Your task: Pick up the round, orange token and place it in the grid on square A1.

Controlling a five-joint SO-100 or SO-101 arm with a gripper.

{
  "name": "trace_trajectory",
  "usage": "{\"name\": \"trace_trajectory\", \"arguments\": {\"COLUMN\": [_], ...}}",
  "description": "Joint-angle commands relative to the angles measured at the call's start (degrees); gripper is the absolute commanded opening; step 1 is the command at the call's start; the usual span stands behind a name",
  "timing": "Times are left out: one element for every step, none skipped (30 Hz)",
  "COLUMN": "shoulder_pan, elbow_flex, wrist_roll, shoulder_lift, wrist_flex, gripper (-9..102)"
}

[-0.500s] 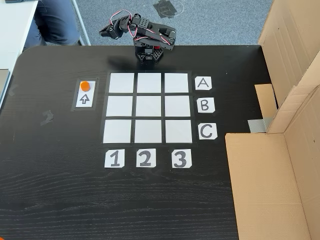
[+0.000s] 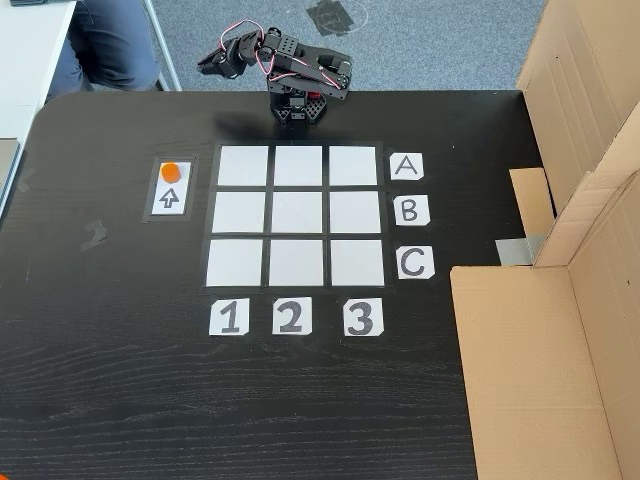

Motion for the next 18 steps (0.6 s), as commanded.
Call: {"name": "trace_trajectory", "arguments": {"shoulder_pan": [3.8, 3.6, 3.5, 3.4, 3.3, 3.1, 2.8, 2.5, 2.2, 1.9, 1.8, 1.7, 1.4, 1.1, 0.7, 0.4, 0.0, -0.6], "elbow_flex": [-0.6, -1.2, -1.9, -3.1, -4.1, -5.4, -6.9, -8.4, -9.9, -11.6, -13.3, -15.2, -17.3, -19.6, -21.9, -24.1, -26.3, -28.6], "wrist_roll": [-0.4, -0.5, -0.7, -0.9, -0.9, -0.9, -0.9, -0.9, -0.9, -0.9, -0.9, -0.9, -0.9, -0.9, -0.9, -0.9, -0.9, -0.9], "shoulder_lift": [-1.8, -3.1, -4.6, -6.3, -7.8, -9.5, -11.3, -13.4, -15.6, -17.8, -20.0, -22.3, -24.7, -27.2, -29.6, -32.0, -34.3, -36.6], "wrist_flex": [-1.0, -1.4, -1.5, -1.5, -1.5, -1.3, -1.1, -0.9, -0.8, -0.8, -0.8, -0.5, 0.0, 1.0, 2.0, 3.1, 4.6, 6.3], "gripper": [5, 5, 6, 6, 7, 8, 9, 9, 10, 11, 11, 12, 13, 14, 15, 16, 18, 19]}}
